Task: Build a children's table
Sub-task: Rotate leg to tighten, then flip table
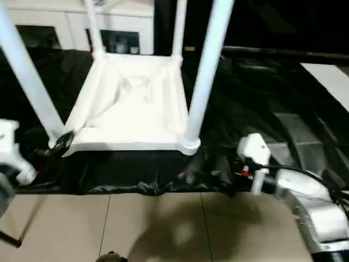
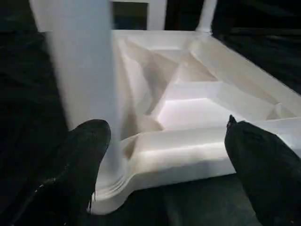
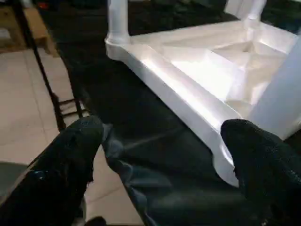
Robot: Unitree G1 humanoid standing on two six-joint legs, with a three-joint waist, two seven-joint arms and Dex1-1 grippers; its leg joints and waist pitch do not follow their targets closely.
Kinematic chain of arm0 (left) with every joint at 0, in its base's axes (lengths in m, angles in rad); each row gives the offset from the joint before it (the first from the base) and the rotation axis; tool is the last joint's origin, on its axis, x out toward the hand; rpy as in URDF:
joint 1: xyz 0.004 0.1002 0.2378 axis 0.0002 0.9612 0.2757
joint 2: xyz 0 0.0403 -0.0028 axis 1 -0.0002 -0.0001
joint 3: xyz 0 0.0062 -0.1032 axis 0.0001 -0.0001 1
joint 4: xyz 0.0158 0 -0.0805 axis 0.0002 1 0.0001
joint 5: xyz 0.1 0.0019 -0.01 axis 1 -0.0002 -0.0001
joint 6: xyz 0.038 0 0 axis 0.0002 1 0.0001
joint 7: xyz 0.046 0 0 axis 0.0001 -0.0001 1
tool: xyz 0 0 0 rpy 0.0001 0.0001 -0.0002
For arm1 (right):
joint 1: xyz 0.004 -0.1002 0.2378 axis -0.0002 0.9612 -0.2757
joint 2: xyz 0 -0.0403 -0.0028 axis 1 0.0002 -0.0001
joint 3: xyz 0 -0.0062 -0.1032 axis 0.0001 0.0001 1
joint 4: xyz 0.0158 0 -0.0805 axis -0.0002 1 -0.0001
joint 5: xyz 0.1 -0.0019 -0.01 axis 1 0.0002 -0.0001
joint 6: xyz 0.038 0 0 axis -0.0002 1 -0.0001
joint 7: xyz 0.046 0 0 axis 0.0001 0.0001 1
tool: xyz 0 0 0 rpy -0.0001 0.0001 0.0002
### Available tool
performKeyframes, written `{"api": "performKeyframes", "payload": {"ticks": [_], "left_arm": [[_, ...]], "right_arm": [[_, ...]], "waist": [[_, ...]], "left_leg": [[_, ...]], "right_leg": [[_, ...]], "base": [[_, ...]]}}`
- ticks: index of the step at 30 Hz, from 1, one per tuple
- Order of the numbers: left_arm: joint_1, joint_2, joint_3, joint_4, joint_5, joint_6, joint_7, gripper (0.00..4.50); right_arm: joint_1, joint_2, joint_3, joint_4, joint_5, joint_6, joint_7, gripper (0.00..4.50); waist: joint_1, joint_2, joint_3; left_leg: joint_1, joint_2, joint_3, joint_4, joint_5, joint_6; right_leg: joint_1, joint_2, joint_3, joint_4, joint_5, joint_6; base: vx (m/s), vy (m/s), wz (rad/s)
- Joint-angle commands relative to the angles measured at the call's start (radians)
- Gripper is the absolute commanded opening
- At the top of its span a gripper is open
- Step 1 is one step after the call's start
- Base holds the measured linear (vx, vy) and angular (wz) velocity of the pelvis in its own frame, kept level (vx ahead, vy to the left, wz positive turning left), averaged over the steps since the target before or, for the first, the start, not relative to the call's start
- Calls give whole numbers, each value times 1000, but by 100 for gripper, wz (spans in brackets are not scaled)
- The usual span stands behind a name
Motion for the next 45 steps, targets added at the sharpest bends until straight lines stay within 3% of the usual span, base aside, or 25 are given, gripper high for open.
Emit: {"api": "performKeyframes", "payload": {"ticks": [1, 3, 7, 12, 13, 14, 21, 28, 29, 30, 31, 32, 33, 34, 35, 38, 39, 41, 42, 43, 45], "left_arm": [[-44, 4, -11, 81, 12, 8, -10, 447], [-89, 8, -22, 148, 26, 3, -19, 447], [-159, -5, -27, 256, 70, 0, 24, 447], [-187, -37, -13, 303, 91, -15, 92, 447], [-185, -56, -11, 282, 78, -18, 91, 447], [-181, -65, -13, 266, 73, -15, 91, 447], [-143, -145, 16, 206, 138, -45, 229, 447], [-195, -132, 45, 307, 175, -115, 244, 447], [-199, -130, 47, 313, 175, -118, 244, 447], [-222, -120, 53, 356, 176, -143, 232, 447], [-232, -118, 56, 377, 170, -154, 220, 447], [-242, -117, 59, 394, 164, -163, 209, 447], [-263, -110, 57, 445, 157, -187, 180, 447], [-286, -105, 55, 498, 146, -214, 140, 447], [-301, -104, 54, 534, 141, -235, 113, 447], [-384, -74, 13, 731, 178, -283, 34, 447], [-402, -69, 11, 767, 189, -302, 36, 447], [-444, -64, 9, 845, 207, -339, 41, 447], [-457, -64, 12, 868, 208, -347, 42, 447], [-495, -63, 19, 932, 217, -373, 58, 447], [-545, -64, 29, 1008, 219, -405, 64, 447]], "right_arm": [[-45, 45, 36, 2, -22, 17, -57, 450], [-76, 95, 68, 15, -41, 22, -91, 450], [-115, 158, 113, 36, -69, 41, -136, 450], [-128, 177, 158, 29, -72, 53, -111, 450], [-137, 179, 165, 35, -70, 59, -99, 450], [-141, 177, 167, 37, -72, 61, -94, 450], [-161, 157, 159, 64, -75, 69, -78, 450], [-183, 166, 169, 81, -79, 71, -64, 450], [-184, 167, 170, 83, -80, 70, -64, 450], [-191, 177, 175, 96, -83, 63, -65, 450], [-194, 181, 176, 101, -82, 62, -65, 450], [-198, 184, 177, 106, -82, 61, -65, 450], [-205, 194, 181, 122, -82, 57, -64, 450], [-214, 203, 188, 139, -87, 52, -62, 450], [-220, 209, 193, 149, -92, 48, -61, 450], [-262, 237, 197, 188, -91, 44, -56, 450], [-269, 241, 198, 195, -92, 39, -55, 450], [-282, 251, 197, 214, -100, 27, -58, 450], [-286, 255, 197, 220, -103, 22, -60, 450], [-290, 264, 195, 230, -103, 15, -64, 450], [-290, 274, 196, 240, -106, 4, -68, 450]], "waist": [[-1, 16, -49], [-4, 19, -49], [1, 19, -52], [3, 19, -57], [4, 13, -57], [4, 14, -57], [-1, -2, -46], [1, 0, -49], [2, -2, -50], [0, -19, -52], [5, -9, -54], [5, -7, -54], [0, -30, -53], [2, -36, -50], [2, -26, -54], [1, -26, -57], [1, -15, -58], [2, -21, -60], [6, 1, -64], [7, -5, -63], [10, 8, -66]], "left_leg": [[18, 20, -20, -80, -215, -34], [25, 17, -16, -78, -217, -37], [32, 23, -15, -78, -221, -49], [26, 23, -16, -77, -182, -51], [25, 23, -14, -75, -166, -47], [25, 23, -14, -74, -161, -45], [23, 25, -9, -77, -181, -27], [29, 26, -13, -77, -181, -33], [28, 26, -12, -77, -178, -34], [26, 26, -10, -76, -164, -29], [28, 24, -10, -75, -148, -28], [27, 24, -11, -75, -141, -28], [26, 26, -9, -76, -141, -29], [24, 21, -8, -76, -132, -24], [29, 24, -8, -77, -136, -29], [34, 24, -10, -76, -121, -43], [35, 26, -13, -77, -121, -54], [36, 26, -12, -75, -123, -63], [36, 26, -16, -73, -119, -72], [37, 22, -13, -72, -132, -79], [37, 22, -15, -70, -142, -91]], "right_leg": [[3, -62, 30, -91, -28, -124], [-6, -60, 32, -91, -14, -133], [-7, -61, 34, -85, 16, -149], [3, -63, 32, -77, 119, -139], [4, -63, 32, -76, 144, -141], [4, -63, 32, -76, 151, -143], [3, -64, 34, -86, 80, -138], [-2, -64, 35, -87, 55, -120], [-1, -64, 35, -86, 66, -124], [3, -63, 34, -86, 83, -125], [1, -65, 34, -82, 93, -125], [0, -66, 34, -82, 100, -125], [3, -63, 32, -83, 110, -127], [4, -63, 33, -83, 101, -125], [0, -67, 34, -81, 85, -127], [-3, -64, 33, -76, 138, -119], [-1, -66, 31, -71, 167, -119], [1, -65, 30, -70, 224, -120], [1, -68, 29, -63, 252, -123], [2, -64, 28, -69, 284, -124], [5, -67, 27, -67, 312, -129]], "base": [[0, 0, 0], [0, 0, 0], [0, 0, 0], [0, 0, 0], [0, 0, 0], [0, 0, 0], [0, 0, 0], [0, 0, 0], [0, 0, 0], [0, 0, 0], [0, 0, 0], [0, 0, 0], [0, 0, 0], [0, 0, 0], [0, 0, 0], [0, 0, 0], [0, 0, 0], [0, 0, 0], [0, 0, 0], [0, 0, 0], [0, 0, 0]]}}
